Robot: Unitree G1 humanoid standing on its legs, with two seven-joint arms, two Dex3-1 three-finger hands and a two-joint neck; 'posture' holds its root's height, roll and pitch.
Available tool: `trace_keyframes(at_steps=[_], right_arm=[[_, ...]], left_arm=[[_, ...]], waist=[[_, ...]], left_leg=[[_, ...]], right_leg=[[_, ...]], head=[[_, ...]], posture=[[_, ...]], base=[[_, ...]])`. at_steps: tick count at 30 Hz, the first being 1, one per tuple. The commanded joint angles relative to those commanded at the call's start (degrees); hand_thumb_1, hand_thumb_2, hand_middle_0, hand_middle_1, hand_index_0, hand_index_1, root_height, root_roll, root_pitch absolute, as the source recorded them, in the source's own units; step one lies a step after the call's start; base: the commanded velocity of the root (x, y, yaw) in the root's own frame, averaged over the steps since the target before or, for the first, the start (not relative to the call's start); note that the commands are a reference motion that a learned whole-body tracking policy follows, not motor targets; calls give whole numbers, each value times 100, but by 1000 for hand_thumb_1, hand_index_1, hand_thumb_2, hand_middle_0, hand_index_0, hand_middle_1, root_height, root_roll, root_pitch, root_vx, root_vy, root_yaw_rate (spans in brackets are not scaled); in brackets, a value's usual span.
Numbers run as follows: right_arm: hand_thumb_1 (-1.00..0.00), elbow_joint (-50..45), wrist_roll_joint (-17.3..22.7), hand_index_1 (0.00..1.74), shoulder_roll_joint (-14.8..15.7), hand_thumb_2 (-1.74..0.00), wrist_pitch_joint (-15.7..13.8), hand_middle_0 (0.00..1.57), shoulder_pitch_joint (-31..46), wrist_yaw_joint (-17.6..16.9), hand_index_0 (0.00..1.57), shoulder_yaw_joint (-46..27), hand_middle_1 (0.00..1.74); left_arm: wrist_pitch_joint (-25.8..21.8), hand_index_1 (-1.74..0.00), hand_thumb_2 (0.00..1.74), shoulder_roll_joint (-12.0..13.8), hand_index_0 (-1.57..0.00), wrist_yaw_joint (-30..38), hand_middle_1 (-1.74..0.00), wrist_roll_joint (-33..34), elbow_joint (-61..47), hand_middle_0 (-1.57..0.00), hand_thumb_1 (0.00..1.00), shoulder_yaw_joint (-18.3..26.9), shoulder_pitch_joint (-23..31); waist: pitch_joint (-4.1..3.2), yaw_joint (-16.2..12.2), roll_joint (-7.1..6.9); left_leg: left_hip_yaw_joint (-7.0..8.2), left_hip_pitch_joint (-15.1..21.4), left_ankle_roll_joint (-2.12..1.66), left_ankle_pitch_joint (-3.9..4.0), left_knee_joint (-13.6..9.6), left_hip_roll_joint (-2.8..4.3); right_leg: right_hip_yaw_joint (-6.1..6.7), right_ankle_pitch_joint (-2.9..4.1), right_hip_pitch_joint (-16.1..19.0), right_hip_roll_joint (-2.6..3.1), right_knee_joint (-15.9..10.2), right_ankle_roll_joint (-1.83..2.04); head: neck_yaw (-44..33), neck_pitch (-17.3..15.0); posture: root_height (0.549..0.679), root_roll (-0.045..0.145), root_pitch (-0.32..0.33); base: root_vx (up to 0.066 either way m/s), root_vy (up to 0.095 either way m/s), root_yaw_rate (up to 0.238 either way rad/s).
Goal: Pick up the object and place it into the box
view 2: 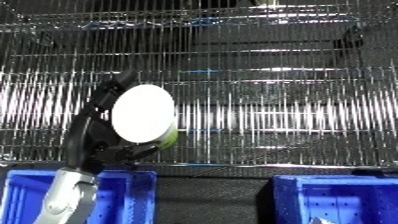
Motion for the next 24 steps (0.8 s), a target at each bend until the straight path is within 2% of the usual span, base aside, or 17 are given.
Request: trace_keyframes(at_steps=[8,13,16,21,24], right_arm=[[0,64,16,0,14,0,-39,0,-35,8,0,3,0],[0,148,59,0,35,0,-74,0,-67,14,0,-15,0],[0,242,75,0,51,0,-94,0,-93,21,0,-44,0],[0,530,-45,0,84,0,-125,0,-198,-64,0,-152,0],[0,791,-203,0,100,0,-116,0,-265,-176,0,-250,0]], left_arm=[[20,-1740,1740,-12,-1570,-66,-1740,-43,44,-1570,1000,-18,17],[64,-1740,1740,-15,-1570,34,-1740,-53,78,-1570,1000,14,77],[82,-1740,1740,-28,-1570,-23,-1740,-103,99,-1570,1000,40,174],[-39,-1740,1740,-57,-1570,-325,-1740,-292,41,-1570,1000,113,426],[-162,-1740,1740,-64,-1570,-406,-1740,-345,-115,-1570,1000,237,685]], waist=[[0,14,39],[0,39,87],[0,64,137],[0,144,279],[0,235,387]], left_leg=[[16,33,-3,-3,-32,-11],[18,116,-12,17,-109,-26],[20,233,-25,60,-237,-34],[38,567,-87,205,-640,-41],[42,856,-141,329,-980,-52]], right_leg=[[8,-12,28,-15,-30,-7],[12,-26,90,-25,-68,-15],[30,-20,179,-31,-147,-19],[66,25,456,-63,-447,-20],[78,61,717,-88,-718,-26]], head=[[-12,3],[-54,-37],[-74,-71],[-88,-228],[-41,-420]], posture=[[611,-33,148],[612,-30,144],[614,-28,139],[622,-20,127],[629,-13,115]], base=[[-1,2,11],[-4,-9,29],[-9,-14,39],[-14,-19,68],[-5,-30,110]])
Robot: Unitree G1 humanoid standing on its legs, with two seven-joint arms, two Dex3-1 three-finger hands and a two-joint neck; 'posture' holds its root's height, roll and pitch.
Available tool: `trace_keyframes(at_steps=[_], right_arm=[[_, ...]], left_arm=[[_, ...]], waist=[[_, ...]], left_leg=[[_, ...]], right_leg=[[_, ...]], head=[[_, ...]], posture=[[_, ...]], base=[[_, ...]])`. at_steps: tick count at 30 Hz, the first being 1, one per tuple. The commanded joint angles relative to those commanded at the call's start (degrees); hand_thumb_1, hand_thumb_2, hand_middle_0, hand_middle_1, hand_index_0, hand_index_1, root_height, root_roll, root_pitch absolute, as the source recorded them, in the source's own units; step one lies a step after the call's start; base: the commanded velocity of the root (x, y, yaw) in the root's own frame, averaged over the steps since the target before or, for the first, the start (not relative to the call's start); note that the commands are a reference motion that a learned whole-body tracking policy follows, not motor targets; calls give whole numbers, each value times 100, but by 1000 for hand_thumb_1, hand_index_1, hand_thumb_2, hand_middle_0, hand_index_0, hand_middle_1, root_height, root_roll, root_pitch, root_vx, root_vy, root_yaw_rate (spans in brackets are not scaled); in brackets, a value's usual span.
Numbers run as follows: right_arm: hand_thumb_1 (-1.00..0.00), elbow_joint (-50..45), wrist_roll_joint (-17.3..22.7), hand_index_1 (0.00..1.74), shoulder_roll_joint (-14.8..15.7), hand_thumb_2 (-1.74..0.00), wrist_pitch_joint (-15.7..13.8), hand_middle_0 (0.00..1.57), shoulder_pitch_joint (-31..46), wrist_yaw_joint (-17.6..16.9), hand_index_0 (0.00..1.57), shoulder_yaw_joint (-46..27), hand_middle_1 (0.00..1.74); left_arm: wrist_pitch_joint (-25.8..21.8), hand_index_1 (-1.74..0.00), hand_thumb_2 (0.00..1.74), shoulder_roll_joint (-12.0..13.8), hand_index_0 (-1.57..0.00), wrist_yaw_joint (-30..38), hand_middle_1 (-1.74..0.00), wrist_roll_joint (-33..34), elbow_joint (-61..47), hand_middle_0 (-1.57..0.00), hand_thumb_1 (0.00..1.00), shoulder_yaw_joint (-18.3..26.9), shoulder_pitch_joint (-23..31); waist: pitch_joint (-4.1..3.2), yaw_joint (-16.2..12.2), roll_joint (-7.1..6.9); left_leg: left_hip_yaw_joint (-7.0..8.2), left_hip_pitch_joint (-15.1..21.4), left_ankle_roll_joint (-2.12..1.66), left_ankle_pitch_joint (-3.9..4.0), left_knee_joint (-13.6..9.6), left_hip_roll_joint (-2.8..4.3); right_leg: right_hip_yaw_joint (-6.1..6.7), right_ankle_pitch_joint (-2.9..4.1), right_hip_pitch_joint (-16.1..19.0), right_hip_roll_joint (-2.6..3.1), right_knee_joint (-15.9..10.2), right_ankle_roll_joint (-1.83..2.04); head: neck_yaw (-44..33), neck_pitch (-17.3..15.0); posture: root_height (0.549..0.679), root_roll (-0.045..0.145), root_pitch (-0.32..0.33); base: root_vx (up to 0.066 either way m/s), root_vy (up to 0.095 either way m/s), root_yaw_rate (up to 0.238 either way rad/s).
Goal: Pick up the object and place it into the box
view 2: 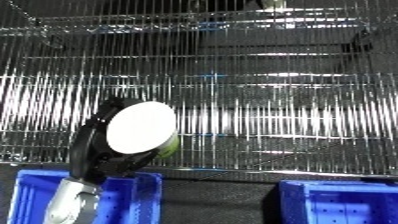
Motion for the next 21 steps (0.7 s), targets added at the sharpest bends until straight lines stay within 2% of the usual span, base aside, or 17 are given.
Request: trace_keyframes(at_steps=[4,9,17,21], right_arm=[[0,418,-53,0,51,0,33,0,-62,-82,0,-173,0],[0,809,-41,0,95,0,72,0,-54,-76,0,-435,0],[0,1086,-29,0,72,0,203,0,78,-75,0,-813,0],[0,1273,-33,0,63,0,282,0,161,-43,0,-987,0]], left_arm=[[-80,-1740,1740,10,-1570,-79,-1740,-49,-335,-1570,1000,215,485],[-143,-1740,1740,58,-1570,-117,-1740,7,-875,-1570,1000,456,1186],[-139,-1740,1740,213,-1570,-33,-1740,-38,-1514,-1570,1000,1091,2143],[-171,-1740,1740,216,-1570,80,-1740,-53,-1449,-1570,1000,1418,2599]], waist=[[0,173,146],[0,387,298],[-2,657,468],[-67,780,540]], left_leg=[[-8,406,-62,166,-445,-40],[-14,823,-108,320,-853,-118],[-78,1240,-152,435,-1168,-239],[-153,1440,-177,502,-1328,-309]], right_leg=[[-52,39,370,-76,-324,8],[-164,55,781,-191,-615,10],[-317,-13,1250,-308,-828,-38],[-419,-57,1514,-350,-952,-61]], head=[[183,-250],[383,-472],[441,-840],[214,-1167]], posture=[[637,-3,95],[645,11,69],[652,31,36],[656,40,20]], base=[[-2,-39,154],[8,-19,159],[8,11,141],[13,35,148]])
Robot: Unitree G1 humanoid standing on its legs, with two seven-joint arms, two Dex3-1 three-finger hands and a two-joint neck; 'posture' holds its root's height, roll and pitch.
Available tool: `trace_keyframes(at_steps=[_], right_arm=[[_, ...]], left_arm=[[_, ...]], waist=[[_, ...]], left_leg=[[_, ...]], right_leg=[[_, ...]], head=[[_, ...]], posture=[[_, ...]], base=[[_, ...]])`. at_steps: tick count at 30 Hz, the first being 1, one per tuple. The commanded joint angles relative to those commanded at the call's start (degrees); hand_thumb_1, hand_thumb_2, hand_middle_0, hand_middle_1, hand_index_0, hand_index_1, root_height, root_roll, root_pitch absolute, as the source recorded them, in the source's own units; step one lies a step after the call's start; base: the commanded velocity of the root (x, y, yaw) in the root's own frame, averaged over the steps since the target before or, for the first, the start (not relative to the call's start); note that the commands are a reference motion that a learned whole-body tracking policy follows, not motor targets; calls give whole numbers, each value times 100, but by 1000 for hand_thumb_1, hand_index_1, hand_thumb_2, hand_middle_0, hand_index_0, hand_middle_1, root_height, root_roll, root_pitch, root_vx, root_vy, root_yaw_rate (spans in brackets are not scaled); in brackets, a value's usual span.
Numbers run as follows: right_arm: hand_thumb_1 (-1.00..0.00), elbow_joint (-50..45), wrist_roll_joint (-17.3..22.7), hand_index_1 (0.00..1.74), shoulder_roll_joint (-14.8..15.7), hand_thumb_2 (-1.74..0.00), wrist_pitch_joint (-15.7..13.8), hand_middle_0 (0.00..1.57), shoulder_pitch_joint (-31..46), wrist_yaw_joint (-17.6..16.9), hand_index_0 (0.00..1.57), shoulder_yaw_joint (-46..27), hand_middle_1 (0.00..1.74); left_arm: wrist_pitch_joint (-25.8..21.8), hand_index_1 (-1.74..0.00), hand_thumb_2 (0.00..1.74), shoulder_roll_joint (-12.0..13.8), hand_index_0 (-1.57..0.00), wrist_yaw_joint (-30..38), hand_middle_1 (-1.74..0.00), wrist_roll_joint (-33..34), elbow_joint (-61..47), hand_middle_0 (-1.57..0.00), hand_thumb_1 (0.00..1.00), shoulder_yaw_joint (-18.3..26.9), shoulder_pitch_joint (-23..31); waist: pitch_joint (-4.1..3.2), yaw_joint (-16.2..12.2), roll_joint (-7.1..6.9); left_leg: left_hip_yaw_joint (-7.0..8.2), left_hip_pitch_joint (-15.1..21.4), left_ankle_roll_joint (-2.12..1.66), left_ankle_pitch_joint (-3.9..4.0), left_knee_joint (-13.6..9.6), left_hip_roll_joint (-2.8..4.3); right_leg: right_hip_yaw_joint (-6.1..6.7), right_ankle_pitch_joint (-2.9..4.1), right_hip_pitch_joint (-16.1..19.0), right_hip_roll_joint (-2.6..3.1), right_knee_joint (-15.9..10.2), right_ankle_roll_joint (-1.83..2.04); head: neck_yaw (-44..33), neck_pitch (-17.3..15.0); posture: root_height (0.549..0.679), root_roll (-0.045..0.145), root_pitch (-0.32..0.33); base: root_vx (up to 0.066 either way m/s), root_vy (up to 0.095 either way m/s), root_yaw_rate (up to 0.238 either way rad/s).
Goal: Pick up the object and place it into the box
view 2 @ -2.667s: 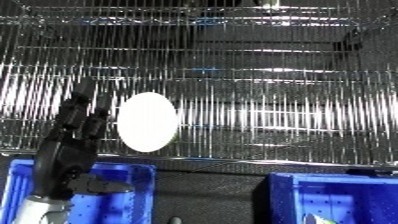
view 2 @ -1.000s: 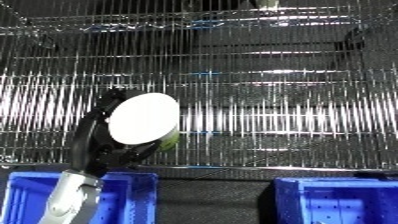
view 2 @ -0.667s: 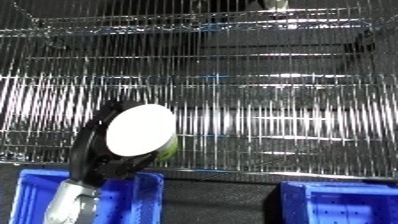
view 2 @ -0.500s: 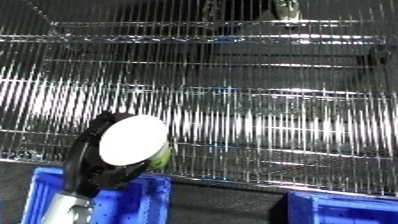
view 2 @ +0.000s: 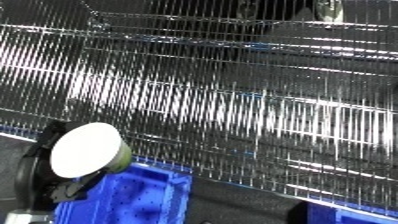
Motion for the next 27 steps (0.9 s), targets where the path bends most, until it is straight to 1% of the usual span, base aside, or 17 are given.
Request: trace_keyframes(at_steps=[3,5,7,9,11,14,17,19,21,23,27], right_arm=[[0,148,17,0,6,0,54,0,44,6,0,-75,0],[0,237,20,0,33,0,70,0,68,20,0,-103,0],[0,307,-5,0,80,0,72,0,99,35,0,-118,0],[0,344,-36,0,123,0,69,0,122,43,0,-109,0],[0,357,-54,0,153,0,70,0,138,43,0,-86,0],[0,355,-78,0,160,0,63,0,168,45,0,-56,0],[0,344,-106,0,127,0,37,0,206,73,0,-38,0],[0,340,-107,0,97,0,23,0,215,104,0,-26,0],[0,340,-104,0,73,0,19,0,212,137,0,-16,0],[0,344,-110,0,59,0,15,0,204,173,0,-4,0],[0,328,-149,0,19,0,-13,0,191,231,0,79,0]], left_arm=[[-79,-1740,1740,-43,-1570,99,-1740,-71,216,-1570,1000,195,265],[-121,-1740,1740,-82,-1570,193,-1740,-137,379,-1570,1000,307,386],[-176,-1740,1740,-130,-1570,264,-1740,-276,599,-1570,1000,423,471],[-221,-1740,1740,-187,-1570,289,-1740,-424,883,-1570,1000,514,518],[-265,-1740,1740,-240,-1570,305,-1740,-484,1200,-1570,1000,558,536],[-309,-1740,1740,-280,-1570,304,-1740,-630,1644,-1570,1000,609,572],[-264,-1740,1740,-271,-1570,235,-1740,-961,2000,-1570,1000,739,621],[-178,-1740,1740,-266,-1570,160,-1740,-1145,2220,-1570,1000,828,621],[-76,-1566,1566,-271,-1413,110,-1566,-1283,2424,-1413,900,891,603],[32,-1392,1392,-268,-1256,70,-1392,-1378,2621,-1256,800,944,573],[246,-1044,1044,-165,-942,-40,-1044,-1433,3036,-942,600,1007,439]], waist=[[-84,82,32],[-131,144,27],[-164,202,-3],[-174,245,-52],[-160,280,-115],[-117,321,-205],[-60,333,-278],[-15,334,-326],[27,337,-371],[54,333,-411],[67,273,-477]], left_leg=[[-51,123,-20,55,-119,-42],[-75,195,-33,94,-208,-53],[-88,251,-44,130,-284,-46],[-92,276,-51,156,-328,-24],[-94,271,-51,171,-333,4],[-101,239,-48,180,-303,46],[-107,203,-44,176,-260,76],[-112,164,-38,169,-218,88],[-120,122,-33,163,-179,98],[-126,85,-30,159,-150,108],[-126,34,-20,137,-91,124]], right_leg=[[-75,-46,186,-25,-96,-24],[-141,-81,294,-52,-143,-39],[-213,-113,383,-80,-174,-47],[-270,-145,435,-100,-177,-56],[-314,-186,451,-110,-131,-71],[-353,-252,443,-108,-23,-100],[-358,-304,425,-95,61,-125],[-355,-326,399,-85,110,-141],[-355,-340,370,-73,152,-154],[-354,-351,345,-59,183,-165],[-326,-373,309,-23,218,-189]], head=[[-403,-234],[-618,-304],[-847,-337],[-1061,-356],[-1210,-379],[-1354,-414],[-1416,-396],[-1424,-406],[-1437,-407],[-1467,-415],[-1512,-414]], posture=[[658,46,11],[659,48,6],[659,49,2],[659,48,-1],[658,46,-3],[656,43,-7],[654,40,-9],[653,39,-9],[653,37,-9],[652,35,-9],[651,31,-8]], base=[[33,42,138],[36,22,145],[28,11,140],[2,11,107],[-16,9,82],[-16,19,56],[-16,38,40],[-24,35,56],[-22,22,59],[-13,14,49],[-3,24,0]])
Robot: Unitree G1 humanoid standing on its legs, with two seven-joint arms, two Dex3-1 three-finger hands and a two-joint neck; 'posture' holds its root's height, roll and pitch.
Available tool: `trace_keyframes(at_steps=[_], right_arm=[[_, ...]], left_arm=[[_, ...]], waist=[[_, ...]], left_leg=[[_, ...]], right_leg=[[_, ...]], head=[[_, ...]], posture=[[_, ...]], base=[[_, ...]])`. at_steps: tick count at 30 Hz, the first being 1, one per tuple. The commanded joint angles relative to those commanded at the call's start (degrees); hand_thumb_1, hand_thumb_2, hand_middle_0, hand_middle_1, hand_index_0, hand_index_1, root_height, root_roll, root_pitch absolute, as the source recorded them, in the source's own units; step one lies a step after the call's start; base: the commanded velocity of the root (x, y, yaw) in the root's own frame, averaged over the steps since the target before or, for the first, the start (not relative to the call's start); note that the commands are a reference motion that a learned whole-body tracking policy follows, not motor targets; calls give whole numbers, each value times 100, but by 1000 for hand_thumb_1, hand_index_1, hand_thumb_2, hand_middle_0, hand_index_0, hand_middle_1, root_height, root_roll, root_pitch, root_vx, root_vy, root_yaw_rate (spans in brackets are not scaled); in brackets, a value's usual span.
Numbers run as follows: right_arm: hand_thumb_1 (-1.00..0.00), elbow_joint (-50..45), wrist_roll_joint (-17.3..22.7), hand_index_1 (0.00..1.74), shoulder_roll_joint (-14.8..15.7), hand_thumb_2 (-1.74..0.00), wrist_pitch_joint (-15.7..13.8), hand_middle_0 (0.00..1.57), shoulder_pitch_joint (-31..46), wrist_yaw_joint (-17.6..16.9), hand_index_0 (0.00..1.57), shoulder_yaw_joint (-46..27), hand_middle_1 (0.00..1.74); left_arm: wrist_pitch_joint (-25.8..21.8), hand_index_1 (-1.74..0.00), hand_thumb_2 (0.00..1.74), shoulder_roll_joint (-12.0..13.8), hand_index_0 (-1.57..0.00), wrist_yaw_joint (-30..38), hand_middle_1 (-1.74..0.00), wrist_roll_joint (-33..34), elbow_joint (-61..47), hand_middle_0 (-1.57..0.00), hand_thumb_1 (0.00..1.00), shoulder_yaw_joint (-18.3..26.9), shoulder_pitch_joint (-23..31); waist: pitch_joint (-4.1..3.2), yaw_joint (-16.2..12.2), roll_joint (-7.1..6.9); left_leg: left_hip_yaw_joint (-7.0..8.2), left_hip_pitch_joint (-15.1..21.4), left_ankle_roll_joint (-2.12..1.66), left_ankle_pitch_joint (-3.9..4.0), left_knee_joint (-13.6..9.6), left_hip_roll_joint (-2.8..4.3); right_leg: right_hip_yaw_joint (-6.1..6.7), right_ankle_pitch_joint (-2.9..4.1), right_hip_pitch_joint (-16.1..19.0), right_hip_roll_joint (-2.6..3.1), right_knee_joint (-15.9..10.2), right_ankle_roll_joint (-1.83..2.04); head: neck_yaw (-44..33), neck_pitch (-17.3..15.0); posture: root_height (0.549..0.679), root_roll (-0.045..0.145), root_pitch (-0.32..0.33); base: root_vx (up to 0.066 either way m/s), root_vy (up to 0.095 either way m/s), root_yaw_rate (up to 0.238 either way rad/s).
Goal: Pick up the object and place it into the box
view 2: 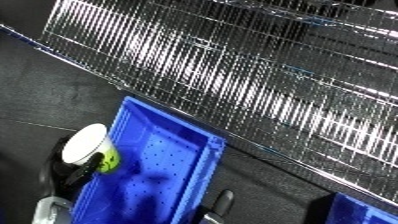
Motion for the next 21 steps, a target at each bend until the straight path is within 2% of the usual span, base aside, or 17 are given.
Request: trace_keyframes(at_steps=[6,12,21], right_arm=[[0,-46,-39,0,-77,0,-33,0,-12,56,0,69,0],[0,-75,-13,0,-102,0,15,0,-50,55,0,68,0],[0,-92,26,0,-67,0,29,0,-71,52,0,67,0]], left_arm=[[121,-522,522,196,-471,-163,-522,-34,405,-471,300,-33,-213],[159,0,0,227,0,-286,0,-68,518,0,0,-97,-283],[293,0,0,272,0,-301,0,-94,659,0,0,-95,-359]], waist=[[0,-87,-55],[0,-110,-40],[0,-136,-12]], left_leg=[[15,-43,14,-55,97,9],[29,-95,20,-88,170,-14],[64,-147,36,-132,232,-23]], right_leg=[[32,8,-16,26,-10,-5],[48,56,-31,28,-55,6],[71,135,-52,6,-116,59]], head=[[70,-45],[167,-33],[278,-23]], posture=[[650,28,-9],[650,25,-8],[651,20,-7]], base=[[-5,18,-36],[-15,4,-21],[-17,-6,-15]])
